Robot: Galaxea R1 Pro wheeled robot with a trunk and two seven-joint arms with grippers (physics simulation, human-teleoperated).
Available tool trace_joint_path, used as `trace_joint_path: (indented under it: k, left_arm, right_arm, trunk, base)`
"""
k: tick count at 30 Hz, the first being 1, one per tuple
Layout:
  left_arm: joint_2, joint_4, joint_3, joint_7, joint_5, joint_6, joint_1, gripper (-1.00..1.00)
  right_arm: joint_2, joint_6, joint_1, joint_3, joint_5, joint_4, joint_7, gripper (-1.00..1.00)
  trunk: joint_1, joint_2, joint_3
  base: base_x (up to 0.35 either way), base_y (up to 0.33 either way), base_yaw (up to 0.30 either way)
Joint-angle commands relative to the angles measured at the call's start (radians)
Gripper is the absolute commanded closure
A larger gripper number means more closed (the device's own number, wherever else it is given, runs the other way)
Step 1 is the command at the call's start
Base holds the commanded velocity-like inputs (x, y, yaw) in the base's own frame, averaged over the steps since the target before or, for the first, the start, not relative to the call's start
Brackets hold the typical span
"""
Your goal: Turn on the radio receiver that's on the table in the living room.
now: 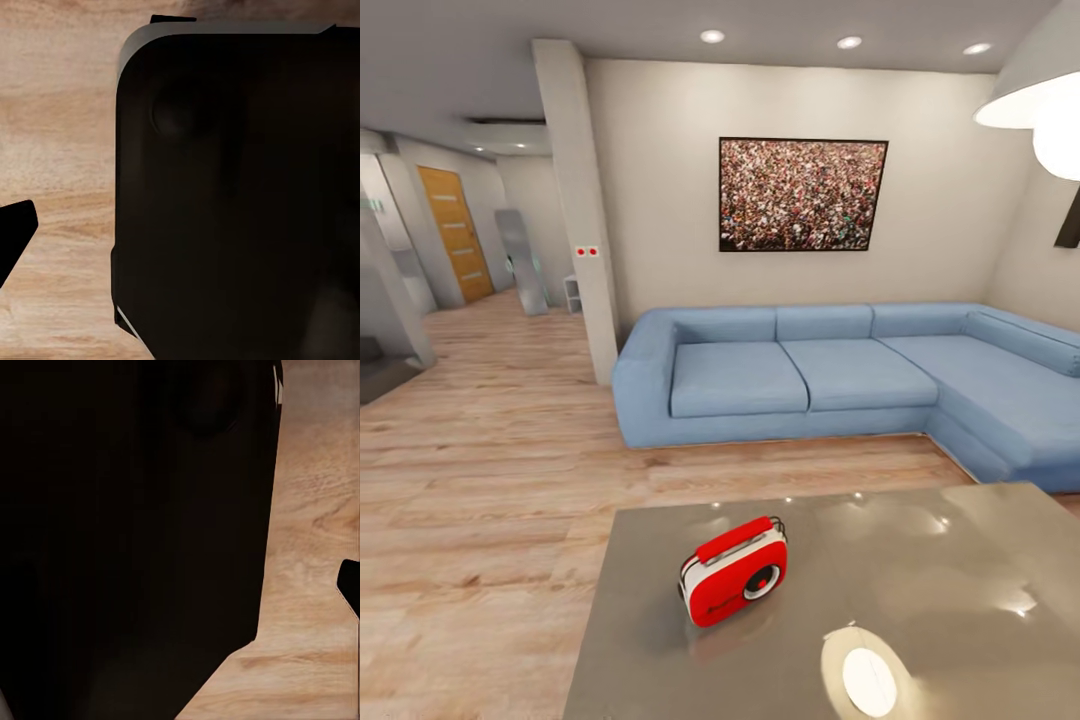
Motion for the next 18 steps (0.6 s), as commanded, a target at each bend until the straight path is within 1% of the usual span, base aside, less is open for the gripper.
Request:
trace_joint_path:
  k: [1, 7, 10, 15, 18]
  left_arm:
    - [0.0, 0.0, 0.0, 0.0, 0.0, 0.0, 0.0, -1.0]
    - [0.0, 0.0, 0.0, 0.001, 0.0, 0.0, 0.0, -1.0]
    - [-0.001, 0.0, 0.0, 0.001, 0.0, 0.0, 0.0, -1.0]
    - [-0.001, 0.0, 0.0, 0.001, 0.0, 0.0, 0.0, -1.0]
    - [0.0, 0.0, 0.0, 0.0, 0.0, -0.001, 0.0, -1.0]
  right_arm:
    - [0.0, 0.0, 0.0, 0.001, 0.0, 0.0, 0.0, -1.0]
    - [0.0, 0.001, 0.0, 0.002, 0.001, 0.0, 0.0, -1.0]
    - [0.0, 0.001, 0.0, 0.002, 0.001, 0.0, 0.0, -1.0]
    - [0.0, 0.002, 0.0, 0.002, 0.001, 0.0, 0.0, -1.0]
    - [0.0, 0.003, 0.0, 0.002, 0.001, 0.0, 0.0, -1.0]
  trunk:
    - [0.0, 0.0, 0.0]
    - [0.0, 0.0, 0.0]
    - [0.0, 0.0, 0.0]
    - [0.0, 0.0, 0.0]
    - [0.0, 0.0, 0.0]
  base:
    - [0.001, 0.0, 0.213]
    - [0.0, 0.0, 0.24]
    - [0.0, 0.0, 0.17]
    - [0.013, 0.0, 0.028]
    - [0.201, 0.0, 0.003]
